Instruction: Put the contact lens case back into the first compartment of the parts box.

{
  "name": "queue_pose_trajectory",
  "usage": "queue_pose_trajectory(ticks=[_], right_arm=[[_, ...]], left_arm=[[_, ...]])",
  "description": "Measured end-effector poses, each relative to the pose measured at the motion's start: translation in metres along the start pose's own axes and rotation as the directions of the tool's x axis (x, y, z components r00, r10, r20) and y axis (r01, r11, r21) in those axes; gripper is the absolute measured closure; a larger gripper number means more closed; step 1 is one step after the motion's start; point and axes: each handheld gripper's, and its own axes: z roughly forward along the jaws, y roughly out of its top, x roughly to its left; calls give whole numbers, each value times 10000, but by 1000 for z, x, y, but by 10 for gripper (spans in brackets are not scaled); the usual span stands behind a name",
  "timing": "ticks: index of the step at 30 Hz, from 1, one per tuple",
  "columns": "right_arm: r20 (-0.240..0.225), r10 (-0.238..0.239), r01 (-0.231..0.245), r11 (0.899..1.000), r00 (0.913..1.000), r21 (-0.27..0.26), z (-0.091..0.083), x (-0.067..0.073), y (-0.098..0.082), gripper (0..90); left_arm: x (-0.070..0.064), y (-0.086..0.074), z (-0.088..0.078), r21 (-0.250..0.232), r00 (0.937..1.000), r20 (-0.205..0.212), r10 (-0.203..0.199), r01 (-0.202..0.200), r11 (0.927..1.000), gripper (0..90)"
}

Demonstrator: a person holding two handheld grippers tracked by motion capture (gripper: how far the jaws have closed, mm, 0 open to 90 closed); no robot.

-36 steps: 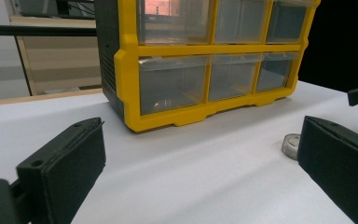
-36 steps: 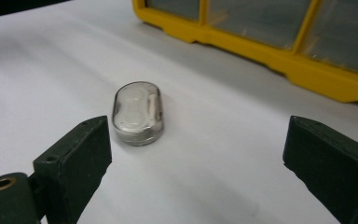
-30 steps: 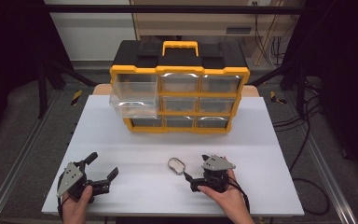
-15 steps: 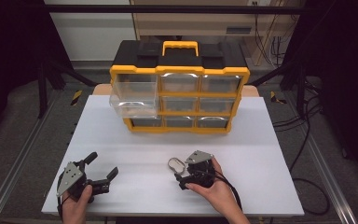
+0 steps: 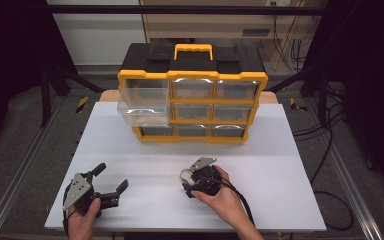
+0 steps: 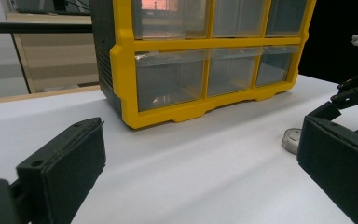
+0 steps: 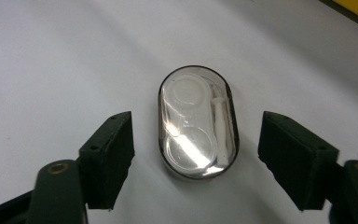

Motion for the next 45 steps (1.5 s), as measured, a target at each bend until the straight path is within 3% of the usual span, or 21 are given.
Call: queue_pose_trajectory(ticks=[2,5,13,21,25,28,29,31,33,45], right_arm=[[-116,-46,47,10000,9999,75,2,0,2,324],[-342,266,-259,9995,9991,200,5,-2,6,411],[-292,320,-305,9983,9991,491,9,-4,6,467],[-241,22,-8,9983,9997,578,9,-3,6,491],[-192,28,-26,9999,9998,140,0,-3,8,491],[-170,-1,-4,9994,9999,-333,-14,-5,14,491],[-211,46,-61,9975,9998,-708,-26,-7,20,491],[-202,31,-47,9967,9998,-806,-29,-7,21,491],[-135,-45,28,9924,9999,-1232,-47,-10,30,491],[261,-77,134,9736,9996,-2279,-91,-17,65,491]], left_arm=[[0,0,0,7,10000,11,12,-12,10000,9],[0,0,0,9,10000,18,15,-15,10000,9],[-1,0,2,61,10000,69,40,-41,10000,9],[-3,-1,4,257,9998,121,140,-143,9996,9],[-4,-1,5,337,9997,122,216,-220,9992,9],[-4,-1,5,363,9996,110,261,-265,9990,10],[-4,-1,5,369,9996,91,270,-273,9989,10],[-3,-1,5,369,9996,72,256,-259,9990,10],[-3,-1,4,335,9997,56,244,-246,9991,10],[-4,-1,2,292,9997,14,253,-253,9993,10]])
